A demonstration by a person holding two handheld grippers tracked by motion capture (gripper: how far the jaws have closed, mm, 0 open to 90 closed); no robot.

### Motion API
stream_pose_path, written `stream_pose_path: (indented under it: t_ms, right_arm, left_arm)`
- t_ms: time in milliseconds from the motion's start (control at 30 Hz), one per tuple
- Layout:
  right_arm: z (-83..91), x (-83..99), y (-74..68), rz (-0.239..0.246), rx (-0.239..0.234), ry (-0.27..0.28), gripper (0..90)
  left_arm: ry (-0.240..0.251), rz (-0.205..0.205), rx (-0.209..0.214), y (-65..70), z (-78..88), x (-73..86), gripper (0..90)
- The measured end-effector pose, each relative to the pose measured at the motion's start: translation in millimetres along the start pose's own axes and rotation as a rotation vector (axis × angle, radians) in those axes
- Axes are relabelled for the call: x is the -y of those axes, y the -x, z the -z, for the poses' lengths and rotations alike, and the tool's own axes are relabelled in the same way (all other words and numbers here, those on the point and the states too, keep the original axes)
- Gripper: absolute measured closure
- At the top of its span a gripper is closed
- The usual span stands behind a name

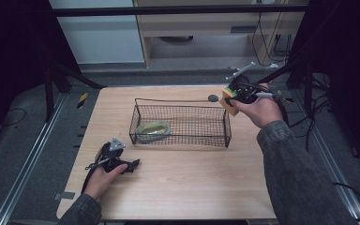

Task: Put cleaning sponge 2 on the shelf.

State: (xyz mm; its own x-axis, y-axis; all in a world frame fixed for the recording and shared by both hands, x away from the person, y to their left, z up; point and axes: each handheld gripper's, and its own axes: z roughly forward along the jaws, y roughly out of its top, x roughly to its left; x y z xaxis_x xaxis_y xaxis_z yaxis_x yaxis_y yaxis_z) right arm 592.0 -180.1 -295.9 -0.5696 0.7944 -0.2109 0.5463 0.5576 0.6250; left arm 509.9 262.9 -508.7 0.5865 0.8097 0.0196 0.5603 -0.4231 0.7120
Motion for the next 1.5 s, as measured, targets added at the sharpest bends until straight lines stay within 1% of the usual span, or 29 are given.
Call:
stream_pose_path:
  t_ms: [100,167,233,467,567,633,733,800,867,900,967,1100,1233,1433,1500]
  right_arm:
    - [-3.7,-3.7,-4.3,0.002,-0.011,0.006,64.9]
    - [-6.4,-6.6,-8.6,0.007,-0.025,0.021,64.9]
    - [-9.9,-8.9,-11.6,0.019,-0.028,0.019,64.9]
    - [-21.6,-12.8,-17.9,0.029,-0.030,0.001,64.9]
    - [-25.9,-11.6,-21.9,0.030,-0.047,-0.005,64.9]
    - [-29.8,-10.6,-24.5,0.037,-0.050,-0.015,64.9]
    - [-34.4,-9.3,-26.7,0.039,-0.060,-0.014,64.9]
    - [-38.8,-8.0,-27.3,0.044,-0.058,-0.026,64.9]
    - [-44.1,-6.1,-26.0,0.039,-0.063,-0.032,64.8]
    - [-46.2,-5.4,-25.2,0.040,-0.057,-0.037,64.8]
    - [-49.6,-4.3,-23.8,0.032,-0.058,-0.036,64.8]
    - [-55.2,-2.0,-23.6,0.034,-0.067,-0.037,64.8]
    - [-60.2,1.2,-23.6,0.024,-0.065,-0.043,64.8]
    - [-68.6,4.5,-24.3,0.030,-0.065,-0.053,64.8]
    - [-71.9,5.7,-26.1,0.046,-0.068,-0.058,64.8]
  left_arm:
    - [0.000,0.000,0.000,0.0,0.0,0.0,0.0]
    - [0.000,-0.001,0.001,-0.1,-0.1,-0.1,0.0]
    - [0.000,-0.001,0.001,-0.2,-0.1,-0.1,0.0]
    - [-0.002,-0.001,0.001,-0.2,0.0,-0.2,0.0]
    - [-0.002,-0.002,0.002,-0.3,0.0,-0.2,0.0]
    - [-0.001,-0.001,0.002,-0.3,-0.1,-0.2,0.0]
    - [0.001,-0.001,0.001,-0.3,-0.2,-0.2,0.0]
    - [0.000,-0.002,0.002,-0.4,-0.3,-0.2,0.0]
    - [0.000,-0.002,0.002,-0.4,-0.3,-0.3,0.0]
    - [0.000,-0.002,0.002,-0.4,-0.3,-0.2,0.0]
    - [0.001,-0.002,0.002,-0.4,-0.3,-0.2,0.0]
    - [0.001,-0.002,0.001,-0.3,-0.3,-0.2,0.0]
    - [0.001,-0.002,0.002,-0.3,-0.3,-0.2,0.0]
    - [0.001,-0.002,0.002,-0.4,-0.3,-0.2,0.0]
    - [0.001,-0.001,0.002,-0.4,-0.3,-0.2,0.0]
